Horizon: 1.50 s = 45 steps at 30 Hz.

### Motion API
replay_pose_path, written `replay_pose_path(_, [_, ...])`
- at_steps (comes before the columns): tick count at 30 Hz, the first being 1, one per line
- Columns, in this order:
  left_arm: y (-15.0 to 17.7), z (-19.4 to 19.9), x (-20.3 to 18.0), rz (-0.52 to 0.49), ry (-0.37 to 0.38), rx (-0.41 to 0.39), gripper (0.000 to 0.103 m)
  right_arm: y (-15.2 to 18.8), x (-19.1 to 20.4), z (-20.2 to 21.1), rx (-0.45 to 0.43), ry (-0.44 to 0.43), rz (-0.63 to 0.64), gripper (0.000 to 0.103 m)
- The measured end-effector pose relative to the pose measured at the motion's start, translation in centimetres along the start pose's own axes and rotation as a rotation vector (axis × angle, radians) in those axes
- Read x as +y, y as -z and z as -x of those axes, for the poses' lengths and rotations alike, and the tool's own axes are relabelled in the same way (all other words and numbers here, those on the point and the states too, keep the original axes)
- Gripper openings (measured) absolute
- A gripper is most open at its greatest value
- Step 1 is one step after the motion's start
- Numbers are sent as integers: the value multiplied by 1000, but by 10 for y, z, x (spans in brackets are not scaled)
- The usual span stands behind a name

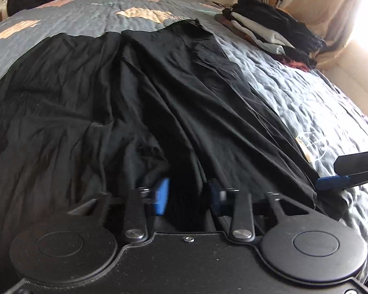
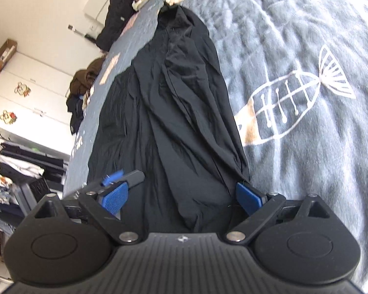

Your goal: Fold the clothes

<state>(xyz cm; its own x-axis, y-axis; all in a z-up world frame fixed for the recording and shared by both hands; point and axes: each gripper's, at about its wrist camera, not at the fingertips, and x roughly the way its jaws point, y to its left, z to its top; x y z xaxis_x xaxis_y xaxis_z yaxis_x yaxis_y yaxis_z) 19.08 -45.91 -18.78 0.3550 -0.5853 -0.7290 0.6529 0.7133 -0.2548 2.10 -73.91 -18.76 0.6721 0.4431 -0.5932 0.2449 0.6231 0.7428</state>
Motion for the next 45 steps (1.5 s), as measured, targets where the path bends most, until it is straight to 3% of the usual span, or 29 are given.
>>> replay_pose_path(1, [0, 3, 3, 14, 6, 2, 11, 0, -1, -1, 2, -1, 0, 95])
replay_pose_path(2, [1, 7, 6, 7, 1, 7, 8, 0, -3, -2, 4, -1, 0, 95])
replay_pose_path(12, [7, 49, 33, 60, -30, 9, 7, -4, -14, 4, -12, -28, -22, 95])
replay_pose_path(16, [-7, 72, 22, 69, 40, -71, 8, -4, -13, 4, -16, -28, -27, 95])
replay_pose_path(18, [-18, 71, 6, 32, 90, -79, 17, -3, -13, 5, -20, -29, -30, 95])
replay_pose_path(20, [-27, 60, -13, -28, 107, -69, 72, -3, -13, 4, -23, -29, -31, 95])
replay_pose_path(21, [-28, 51, -22, -58, 104, -68, 80, -2, -14, 5, -26, -30, -34, 95])
replay_pose_path(22, [-29, 43, -31, -87, 101, -66, 80, -2, -14, 5, -27, -30, -35, 95])
replay_pose_path(24, [-29, 18, -38, -95, 72, -13, 77, -2, -14, 4, -27, -31, -34, 95])
replay_pose_path(27, [-22, -11, -39, -87, 16, 65, 55, -2, -14, 4, -29, -31, -39, 95])
replay_pose_path(29, [-16, -16, -37, -87, 8, 67, 29, -2, -13, 4, -29, -33, -38, 95])
replay_pose_path(32, [-13, -10, -21, -6, 50, 51, 5, -2, -15, 4, -28, -37, -39, 95])
replay_pose_path(39, [-3, 22, 18, 133, 152, -5, 1, -2, -16, 4, -31, -43, -37, 95])
replay_pose_path(43, [4, 41, 27, 125, 133, -28, 1, -3, -16, 3, -25, -40, -31, 95])
replay_pose_path(45, [2, 42, 24, 94, 120, -1, 1, -4, -13, 3, -20, -26, -26, 95])
